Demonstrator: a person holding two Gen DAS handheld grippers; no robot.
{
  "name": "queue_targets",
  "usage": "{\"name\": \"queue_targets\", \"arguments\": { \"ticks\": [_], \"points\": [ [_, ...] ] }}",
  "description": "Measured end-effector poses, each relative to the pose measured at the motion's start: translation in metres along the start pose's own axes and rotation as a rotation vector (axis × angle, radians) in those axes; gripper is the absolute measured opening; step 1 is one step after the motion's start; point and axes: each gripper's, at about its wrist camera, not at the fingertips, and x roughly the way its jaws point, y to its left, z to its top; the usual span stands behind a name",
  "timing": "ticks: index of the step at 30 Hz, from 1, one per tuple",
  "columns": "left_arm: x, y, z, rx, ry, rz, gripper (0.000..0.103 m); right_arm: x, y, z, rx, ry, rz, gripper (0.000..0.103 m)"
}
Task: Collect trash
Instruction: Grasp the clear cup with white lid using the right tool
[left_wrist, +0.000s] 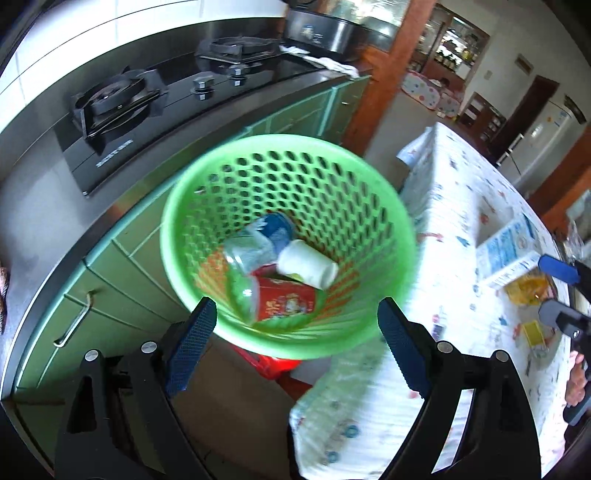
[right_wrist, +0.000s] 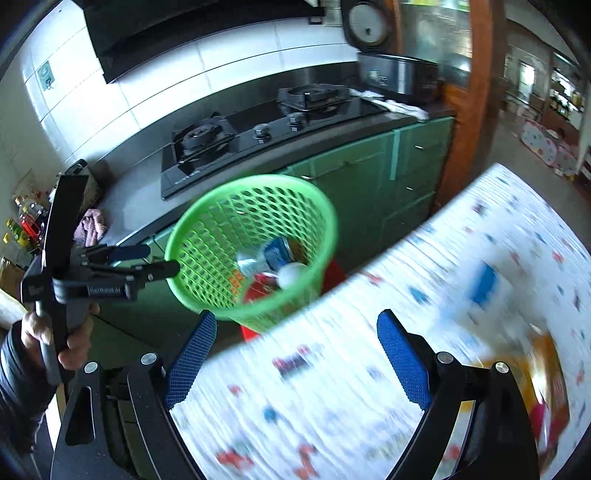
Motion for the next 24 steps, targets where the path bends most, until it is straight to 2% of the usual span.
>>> {"name": "queue_targets", "arguments": {
  "ticks": [10, 16, 21, 24],
  "points": [
    [-0.002, -0.072, -0.019, 0.085, 0.011, -0.077, 0.089, -0.073, -0.065, -0.087, 0.108, -0.03, -0.16, 0.086],
    [0.002, -0.112, -0.027, 0.142, 0.026, -0.115, 0.089, -0.115, -0.123, -0.149, 0.246, -0.032, -0.279, 0.086],
    [0.005, -0.141, -0.03, 0.186, 0.035, -0.134, 0.089, -0.131, -0.165, -0.19, 0.347, -0.015, -0.343, 0.086],
    [0.008, -0.159, -0.032, 0.208, 0.045, -0.148, 0.089, -0.132, -0.179, -0.207, 0.395, -0.011, -0.341, 0.086]
  ]
}}
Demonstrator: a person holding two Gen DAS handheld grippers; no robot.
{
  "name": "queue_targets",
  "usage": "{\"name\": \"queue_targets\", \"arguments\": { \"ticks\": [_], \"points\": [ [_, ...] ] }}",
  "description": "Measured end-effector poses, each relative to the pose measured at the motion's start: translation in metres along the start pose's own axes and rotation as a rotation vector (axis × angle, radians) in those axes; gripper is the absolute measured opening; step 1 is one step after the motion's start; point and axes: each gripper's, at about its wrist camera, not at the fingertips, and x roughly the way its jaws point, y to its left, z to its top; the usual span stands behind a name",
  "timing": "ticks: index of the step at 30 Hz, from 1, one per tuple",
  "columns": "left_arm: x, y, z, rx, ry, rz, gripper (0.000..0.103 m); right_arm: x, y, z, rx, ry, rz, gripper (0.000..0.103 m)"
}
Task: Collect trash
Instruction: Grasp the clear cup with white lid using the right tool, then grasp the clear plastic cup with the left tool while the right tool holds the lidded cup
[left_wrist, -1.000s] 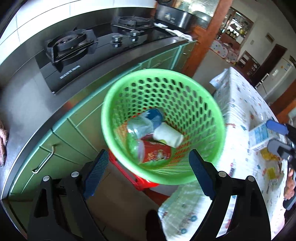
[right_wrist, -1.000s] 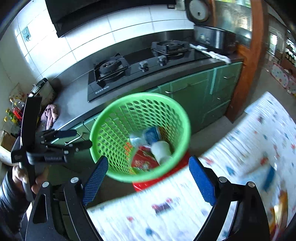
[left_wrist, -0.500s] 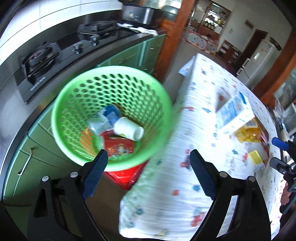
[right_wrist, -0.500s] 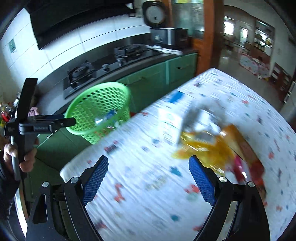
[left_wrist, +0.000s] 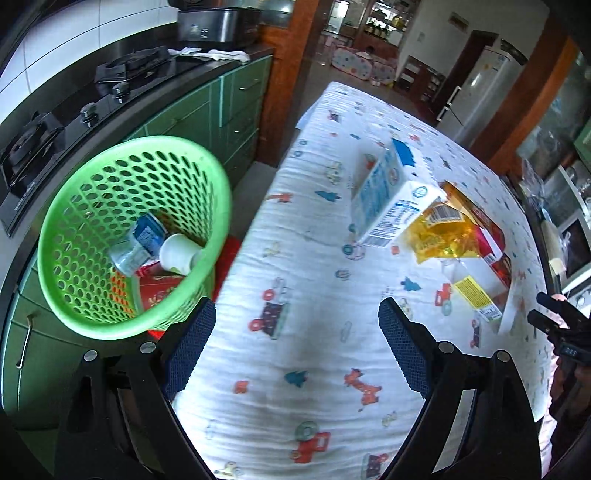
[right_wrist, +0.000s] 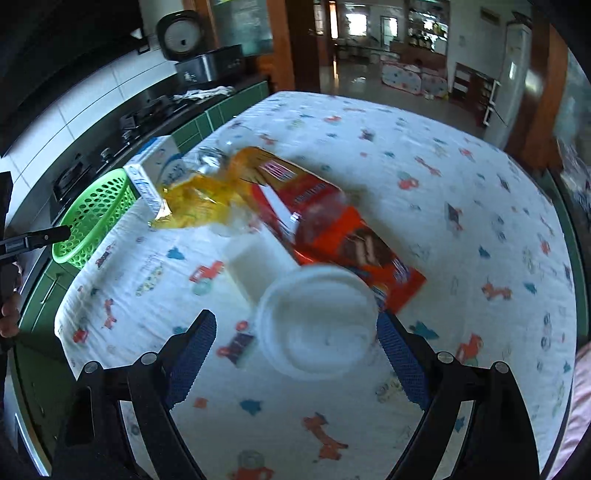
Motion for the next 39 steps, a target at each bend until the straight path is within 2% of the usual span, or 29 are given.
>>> {"name": "queue_targets", "arguments": {
  "ticks": [2, 7, 16, 19, 25, 26, 33, 39],
  "points": [
    [0.003, -0.009, 0.0, 0.015, 0.006, -0.006, 0.089, 0.005, -0.01, -0.006, 0.027, 0.012, 0.013, 0.09],
    [0.011, -0.031, -0.002, 0.046, 0.029, -0.024, 0.089, 0.021, -0.022, -0.015, 0.062, 0.03, 0.057, 0.091],
    [0.02, -0.062, -0.012, 0.076, 0.057, -0.048, 0.089, 0.041, -0.026, -0.017, 0.05, 0.04, 0.099, 0.091],
    [0.022, -0.07, -0.015, 0.077, 0.066, -0.054, 0.089, 0.041, -0.029, -0.017, 0.062, 0.034, 0.118, 0.085],
    [0.029, -0.09, -0.022, 0.083, 0.087, -0.066, 0.089, 0.04, -0.031, -0.019, 0.071, 0.025, 0.14, 0.083],
    [0.03, -0.093, -0.023, 0.081, 0.09, -0.071, 0.089, 0.038, -0.031, -0.02, 0.069, 0.023, 0.141, 0.077],
    [0.042, -0.122, -0.025, 0.062, 0.122, -0.113, 0.089, 0.03, -0.04, -0.025, 0.083, 0.016, 0.14, 0.077],
    [0.056, -0.162, -0.019, 0.037, 0.155, -0.138, 0.089, 0.016, -0.051, -0.036, 0.088, 0.002, 0.12, 0.077]
  ]
}}
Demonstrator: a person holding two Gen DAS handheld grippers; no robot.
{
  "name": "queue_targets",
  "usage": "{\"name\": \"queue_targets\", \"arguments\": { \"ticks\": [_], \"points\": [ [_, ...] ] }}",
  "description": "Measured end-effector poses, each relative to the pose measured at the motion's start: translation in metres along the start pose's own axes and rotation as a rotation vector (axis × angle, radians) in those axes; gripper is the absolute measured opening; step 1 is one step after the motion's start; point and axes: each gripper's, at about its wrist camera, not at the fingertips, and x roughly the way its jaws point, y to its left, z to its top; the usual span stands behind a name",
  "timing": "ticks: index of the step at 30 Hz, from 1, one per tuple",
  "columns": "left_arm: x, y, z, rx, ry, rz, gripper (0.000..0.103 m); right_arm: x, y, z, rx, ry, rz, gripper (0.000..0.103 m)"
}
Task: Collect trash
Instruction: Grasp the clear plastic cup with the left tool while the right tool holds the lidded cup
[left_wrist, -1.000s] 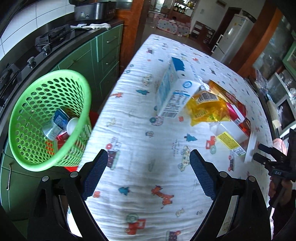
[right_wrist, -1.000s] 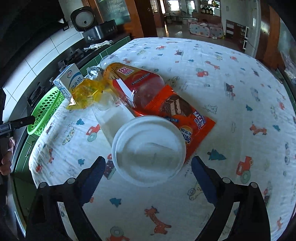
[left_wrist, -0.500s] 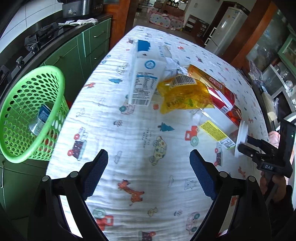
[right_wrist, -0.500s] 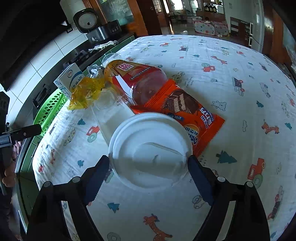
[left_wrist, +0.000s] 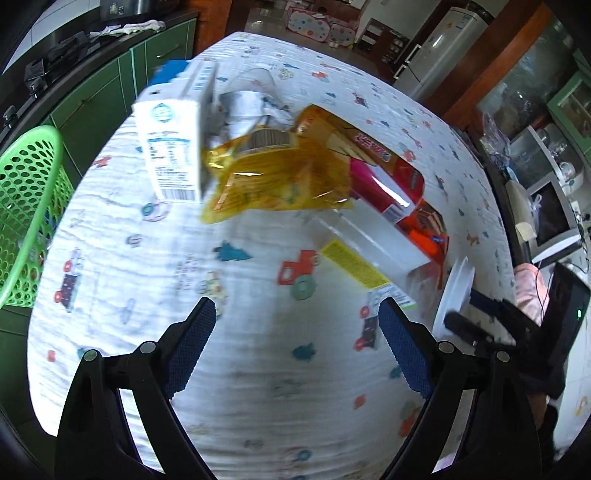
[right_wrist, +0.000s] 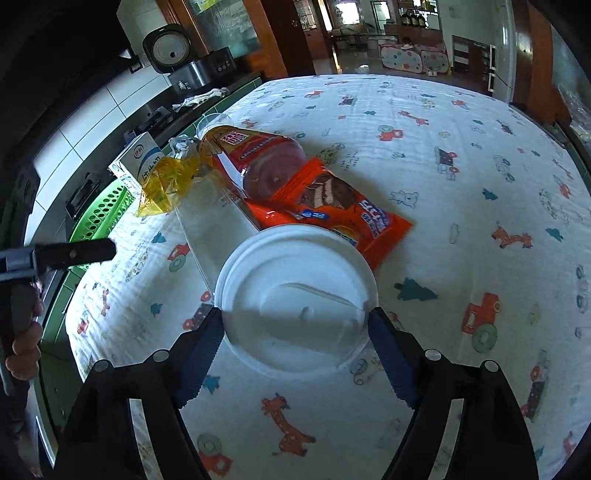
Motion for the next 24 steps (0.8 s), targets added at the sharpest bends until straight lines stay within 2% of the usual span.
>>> {"name": "queue_targets", "arguments": {
  "ticks": [10, 20, 24],
  "points": [
    [0.049, -0.034, 0.023, -0.276, 0.094, 0.026, 0.087, -0.024, -0.013, -0.023, -0.009, -0.021, -0.016, 0.077],
    [0.059, -0.038, 0.036, -0.458, 0.06, 0.078, 0.087, -0.032, -0.026, -0.04, 0.007, -0.02, -0.006, 0.077],
    [0.067, -0.037, 0.04, -0.5, 0.054, 0.106, 0.081, -0.032, -0.028, -0.043, 0.015, -0.019, 0.0, 0.077]
  ]
}}
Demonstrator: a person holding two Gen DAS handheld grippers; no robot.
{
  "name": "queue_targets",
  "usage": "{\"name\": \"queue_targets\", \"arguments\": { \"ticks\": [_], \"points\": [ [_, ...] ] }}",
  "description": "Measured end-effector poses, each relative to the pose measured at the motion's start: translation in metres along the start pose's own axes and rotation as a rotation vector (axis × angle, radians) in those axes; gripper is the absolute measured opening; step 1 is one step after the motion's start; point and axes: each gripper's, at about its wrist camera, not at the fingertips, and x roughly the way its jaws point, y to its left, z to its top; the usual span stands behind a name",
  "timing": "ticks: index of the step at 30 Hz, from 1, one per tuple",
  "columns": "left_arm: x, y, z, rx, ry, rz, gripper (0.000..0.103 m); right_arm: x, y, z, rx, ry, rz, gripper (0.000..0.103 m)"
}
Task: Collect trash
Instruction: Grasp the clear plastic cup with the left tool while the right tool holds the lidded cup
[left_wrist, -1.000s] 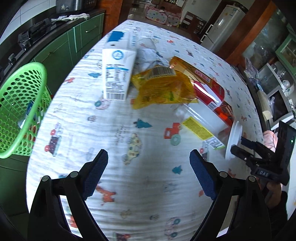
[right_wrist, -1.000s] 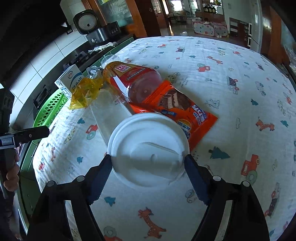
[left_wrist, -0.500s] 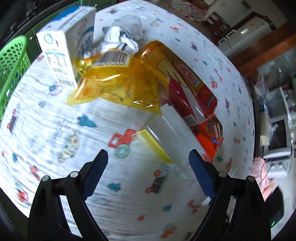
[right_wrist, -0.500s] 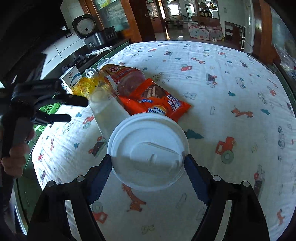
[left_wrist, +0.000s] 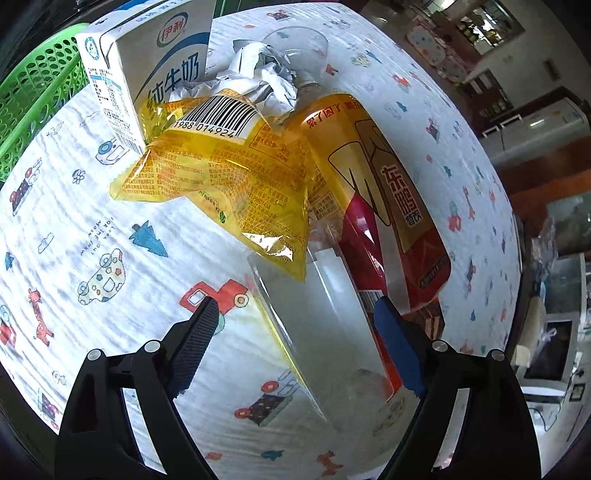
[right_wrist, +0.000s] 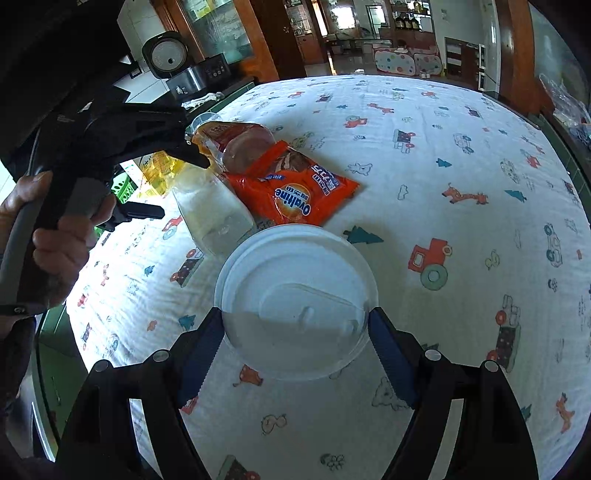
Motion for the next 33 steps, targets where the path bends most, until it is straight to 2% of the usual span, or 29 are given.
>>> {"name": "queue_targets", "arguments": {
  "ticks": [2, 10, 15, 18, 19, 21, 25, 29, 33],
  "points": [
    [0.004, 0.001, 0.002, -0.024, 0.003, 0.003, 0.078, -0.001, -0.001, -0.001, 0.003, -0.001, 0.003, 0.077],
    [0.017, 0.005, 0.001, -0.109, 0.012, 0.004, 0.078, -0.001, -0.004, -0.005, 0.011, 0.003, 0.01, 0.077],
    [0.02, -0.002, 0.001, -0.114, 0.007, 0.069, 0.078, -0.001, -0.004, -0.005, 0.006, 0.004, 0.008, 0.077],
    [0.02, -0.008, 0.004, -0.106, 0.014, 0.055, 0.066, -0.001, -0.003, -0.005, 0.006, 0.005, 0.008, 0.077],
    [0.019, -0.012, 0.003, -0.095, 0.024, 0.085, 0.066, -0.001, -0.003, -0.005, 0.006, 0.005, 0.008, 0.077],
    [0.021, -0.01, 0.002, -0.092, 0.041, 0.074, 0.066, -0.001, -0.003, -0.005, 0.006, 0.006, 0.008, 0.077],
    [0.019, -0.004, -0.003, -0.022, 0.099, 0.035, 0.064, -0.002, -0.002, -0.004, 0.0, 0.007, 0.009, 0.077],
    [0.009, 0.004, -0.015, 0.103, 0.147, -0.026, 0.063, -0.003, -0.001, -0.003, 0.001, 0.008, 0.017, 0.077],
    [-0.008, 0.017, -0.03, 0.238, 0.15, -0.083, 0.063, -0.003, 0.003, 0.001, -0.001, 0.008, 0.034, 0.077]
  ]
}}
